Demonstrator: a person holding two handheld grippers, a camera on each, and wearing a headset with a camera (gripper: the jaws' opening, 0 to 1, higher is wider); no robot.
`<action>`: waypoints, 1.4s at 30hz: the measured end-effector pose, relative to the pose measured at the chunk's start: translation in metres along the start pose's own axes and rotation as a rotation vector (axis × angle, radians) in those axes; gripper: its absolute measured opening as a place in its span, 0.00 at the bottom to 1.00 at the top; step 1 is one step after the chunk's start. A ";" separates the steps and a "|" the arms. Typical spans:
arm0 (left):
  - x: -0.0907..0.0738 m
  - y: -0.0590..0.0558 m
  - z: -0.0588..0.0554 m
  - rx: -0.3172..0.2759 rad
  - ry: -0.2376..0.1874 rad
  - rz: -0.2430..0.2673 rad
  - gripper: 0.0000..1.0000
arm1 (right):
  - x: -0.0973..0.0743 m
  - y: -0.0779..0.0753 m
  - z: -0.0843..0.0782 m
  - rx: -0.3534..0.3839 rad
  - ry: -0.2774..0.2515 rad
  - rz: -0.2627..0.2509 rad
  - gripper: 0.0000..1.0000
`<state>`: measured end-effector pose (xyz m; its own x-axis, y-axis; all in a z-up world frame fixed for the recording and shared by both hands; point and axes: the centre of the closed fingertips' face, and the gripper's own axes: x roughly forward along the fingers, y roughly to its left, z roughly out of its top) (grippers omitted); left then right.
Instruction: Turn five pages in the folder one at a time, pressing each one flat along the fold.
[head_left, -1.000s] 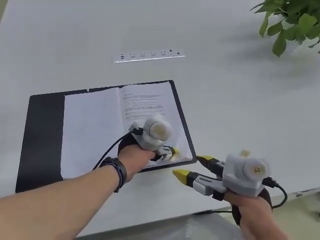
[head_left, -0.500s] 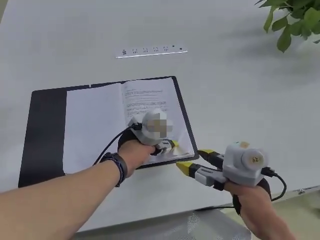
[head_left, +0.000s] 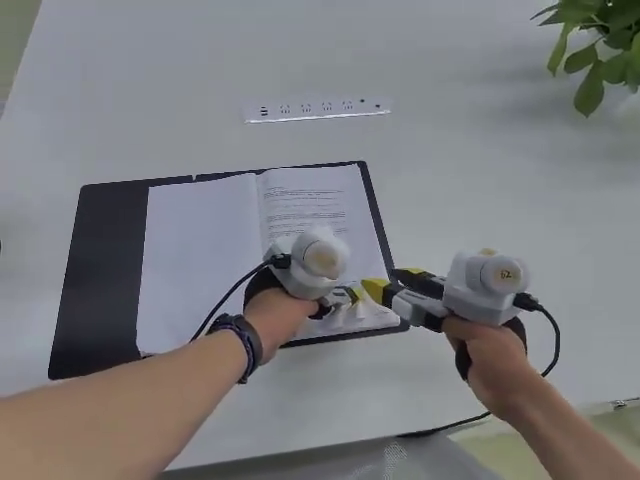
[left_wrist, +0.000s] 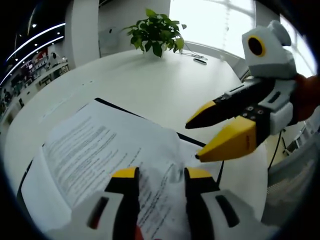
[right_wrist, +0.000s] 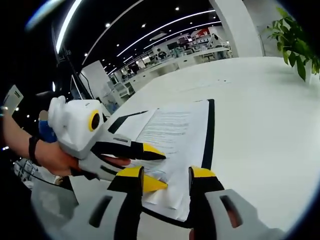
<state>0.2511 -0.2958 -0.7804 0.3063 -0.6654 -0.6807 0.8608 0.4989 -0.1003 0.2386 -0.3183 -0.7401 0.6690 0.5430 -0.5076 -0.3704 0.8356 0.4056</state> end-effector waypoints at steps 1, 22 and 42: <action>0.000 0.000 0.000 0.002 0.001 -0.001 0.34 | 0.003 -0.002 -0.001 0.013 -0.001 0.001 0.34; -0.018 -0.006 -0.006 -0.064 0.020 -0.065 0.49 | 0.015 -0.016 0.003 0.223 -0.033 0.077 0.03; -0.065 0.008 -0.021 -0.124 -0.034 0.007 0.50 | 0.016 0.001 -0.005 0.145 0.003 0.024 0.00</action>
<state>0.2297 -0.2375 -0.7522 0.3274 -0.6794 -0.6567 0.8025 0.5668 -0.1864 0.2459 -0.3079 -0.7512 0.6586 0.5633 -0.4989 -0.2896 0.8017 0.5229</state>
